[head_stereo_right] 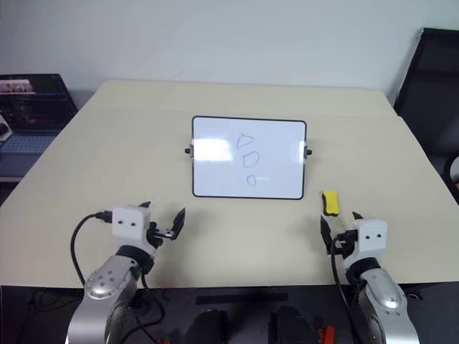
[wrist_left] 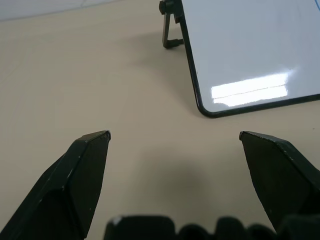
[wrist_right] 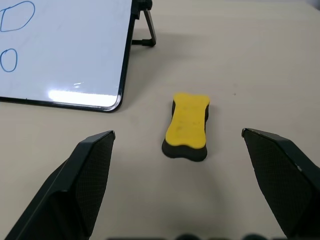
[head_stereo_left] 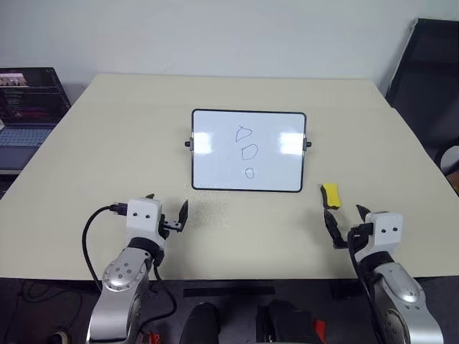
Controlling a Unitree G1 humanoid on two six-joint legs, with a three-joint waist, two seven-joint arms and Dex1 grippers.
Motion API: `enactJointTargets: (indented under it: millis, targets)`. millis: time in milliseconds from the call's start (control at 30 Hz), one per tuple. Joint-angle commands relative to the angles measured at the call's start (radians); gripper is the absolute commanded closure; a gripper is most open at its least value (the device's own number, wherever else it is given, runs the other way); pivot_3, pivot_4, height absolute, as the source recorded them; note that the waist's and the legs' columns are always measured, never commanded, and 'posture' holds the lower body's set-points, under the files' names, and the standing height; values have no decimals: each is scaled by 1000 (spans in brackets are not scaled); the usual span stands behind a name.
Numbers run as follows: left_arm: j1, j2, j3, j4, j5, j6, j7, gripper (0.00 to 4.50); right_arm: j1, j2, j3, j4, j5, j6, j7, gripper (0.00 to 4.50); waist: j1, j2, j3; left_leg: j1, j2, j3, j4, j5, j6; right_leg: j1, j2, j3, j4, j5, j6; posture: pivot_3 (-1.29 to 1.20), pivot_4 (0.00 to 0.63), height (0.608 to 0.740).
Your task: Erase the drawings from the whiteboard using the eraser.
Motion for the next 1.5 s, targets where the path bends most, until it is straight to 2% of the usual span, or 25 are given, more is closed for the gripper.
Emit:
enactJointTargets:
  millis: [33, 233, 333, 467, 600, 800, 1100, 1300, 1500]
  targets:
    - [-24, 8, 3, -38, 11, -3, 5, 0, -23, -7, -7, -36, 4, 13, -8, 40, 0, 0, 0, 0, 0, 0, 0, 0, 0, 0, 0, 0, 0, 0, 0, 0, 150, 740]
    - [-44, 25, 1, -33, -5, 1, -31, 0, -39, -10, -16, -77, -28, 75, -59, 40, 0, 0, -1, 0, 0, 0, 0, 0, 0, 0, 1, 0, 0, 0, 0, 0, 150, 740]
    - [-75, 64, -12, -16, -27, -24, -103, 0, -50, -6, -49, -112, -34, 105, -97, 40, 1, 0, -1, -1, 0, 0, 0, 0, 0, -1, 1, 0, 0, 0, 0, 0, 150, 740]
    - [-125, 124, 25, 21, -108, -57, -223, 0, -55, 14, -4, -169, -57, 122, -125, 40, 0, 0, -1, 0, 0, 0, 0, 0, 0, -1, 1, 0, 0, 0, 0, 0, 150, 740]
    - [-175, 178, 7, 48, -162, -104, -350, 0, -70, 16, 14, -218, -18, 161, -106, 40, 0, 0, -1, -1, 0, 0, 0, 0, 0, -1, 1, 0, 0, 0, 0, 0, 150, 740]
    - [-322, 234, -26, 175, -208, -145, -502, 0, -206, 1, -42, -260, 25, 321, -140, 40, 0, 1, -1, 0, 0, 1, 0, 0, 0, -1, 2, 0, 0, 1, 0, 0, 150, 740]
    - [-580, 266, -128, 386, -262, -122, -756, 0, -423, -32, -112, -91, 76, 645, -169, 40, 0, 0, -1, -2, -1, 1, 0, 0, 0, -1, 3, 0, 0, 1, 0, 0, 150, 740]
    - [-694, 271, -182, 428, -297, -81, -898, 0, -473, -29, -121, -33, 89, 702, -167, 40, -3, 1, -1, -3, -4, 1, -1, 0, 0, -2, 4, 0, -1, 1, 0, 0, 150, 740]
    - [-748, 275, -215, 432, -306, -46, -974, 0, -515, -13, -93, 64, 75, 663, -160, 40, -10, 1, -1, -2, -4, 1, 0, 0, 1, -3, 5, 0, -1, 1, 0, 0, 150, 740]
